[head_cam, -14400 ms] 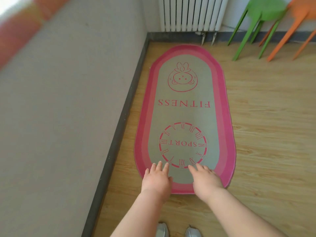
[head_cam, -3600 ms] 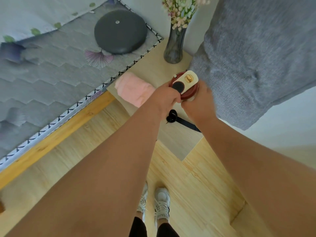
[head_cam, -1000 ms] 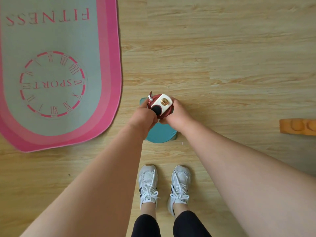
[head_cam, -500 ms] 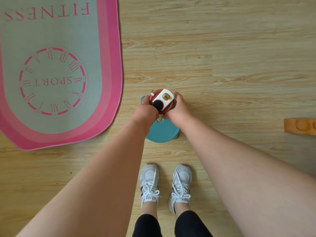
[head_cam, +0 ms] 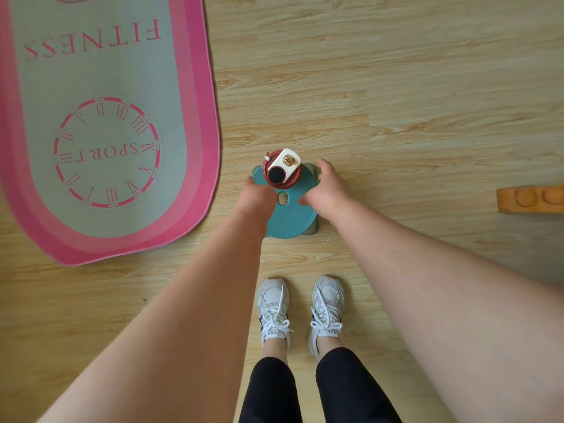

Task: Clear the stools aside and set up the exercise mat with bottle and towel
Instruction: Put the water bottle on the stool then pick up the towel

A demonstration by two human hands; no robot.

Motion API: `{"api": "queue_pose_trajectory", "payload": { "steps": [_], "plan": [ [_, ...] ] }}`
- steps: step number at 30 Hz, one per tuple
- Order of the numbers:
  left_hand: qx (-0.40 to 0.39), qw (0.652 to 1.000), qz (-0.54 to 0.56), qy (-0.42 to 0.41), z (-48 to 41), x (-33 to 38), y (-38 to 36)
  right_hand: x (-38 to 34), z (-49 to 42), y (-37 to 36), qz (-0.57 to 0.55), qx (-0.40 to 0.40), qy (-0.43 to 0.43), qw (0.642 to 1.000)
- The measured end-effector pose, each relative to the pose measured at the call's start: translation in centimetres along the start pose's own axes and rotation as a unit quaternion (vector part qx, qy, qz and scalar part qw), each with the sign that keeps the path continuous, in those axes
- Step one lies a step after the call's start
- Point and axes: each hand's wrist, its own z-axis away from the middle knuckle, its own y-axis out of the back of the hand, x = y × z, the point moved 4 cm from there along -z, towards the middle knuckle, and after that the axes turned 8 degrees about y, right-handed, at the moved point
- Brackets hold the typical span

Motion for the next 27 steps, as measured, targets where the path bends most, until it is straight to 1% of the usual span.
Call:
{"api": "queue_pose_trajectory", "payload": {
  "steps": [4, 7, 9, 10, 11, 12, 13, 14, 16, 18, 20, 23, 24, 25, 27],
  "plan": [
    [0.054, 0.995, -0.081, -0.011, 2.7, -1.3, -0.1, 0.7, 3.6, 2.4, -0.003, 0.039, 0.006, 0.999],
    [0.046, 0.987, -0.152, -0.005, 4.4, -2.2, -1.3, 1.8, 6.0, 4.3, -0.010, 0.072, 0.006, 0.997],
    [0.041, 0.977, -0.211, -0.017, 6.1, -2.7, -2.6, 3.2, 8.1, 5.7, -0.019, 0.101, 0.004, 0.995],
    [0.044, 0.974, -0.222, -0.033, 6.7, -2.9, -3.1, 3.8, 8.9, 6.1, -0.020, 0.109, 0.001, 0.994],
    [0.045, 0.964, -0.255, -0.059, 7.4, -3.4, -3.9, 4.8, 10.2, 6.5, -0.025, 0.126, -0.004, 0.992],
    [0.048, 0.949, -0.299, -0.089, 8.7, -3.5, -4.6, 5.6, 11.2, 6.9, -0.033, 0.139, -0.009, 0.990],
    [0.040, 0.926, -0.358, -0.113, 10.4, -3.9, -5.4, 6.7, 12.7, 7.1, -0.044, 0.155, -0.016, 0.987],
    [0.041, 0.895, -0.415, -0.159, 11.6, -4.4, -6.0, 7.4, 14.1, 7.2, -0.054, 0.169, -0.022, 0.984],
    [0.024, 0.888, -0.425, -0.174, 13.2, -5.5, -7.0, 9.0, 16.9, 7.3, -0.069, 0.197, -0.028, 0.978],
    [0.009, 0.856, -0.475, -0.204, 15.2, -7.0, -8.6, 11.0, 20.3, 7.3, -0.093, 0.226, -0.034, 0.969],
    [-0.026, 0.825, -0.520, -0.219, 17.4, -8.8, -10.9, 13.5, 23.9, 7.4, -0.121, 0.257, -0.047, 0.958],
    [-0.063, 0.786, -0.562, -0.250, 20.7, -11.7, -14.1, 17.3, 28.7, 7.6, -0.176, 0.287, -0.082, 0.938],
    [-0.062, 0.770, -0.581, -0.257, 21.6, -12.8, -15.0, 18.5, 30.0, 7.7, -0.191, 0.293, -0.093, 0.932],
    [-0.065, 0.746, -0.604, -0.274, 22.6, -14.3, -16.3, 20.1, 31.9, 7.8, -0.211, 0.303, -0.108, 0.923],
    [-0.084, 0.710, -0.636, -0.291, 24.2, -17.3, -18.6, 23.1, 35.3, 7.9, -0.239, 0.323, -0.127, 0.907]
  ]
}}
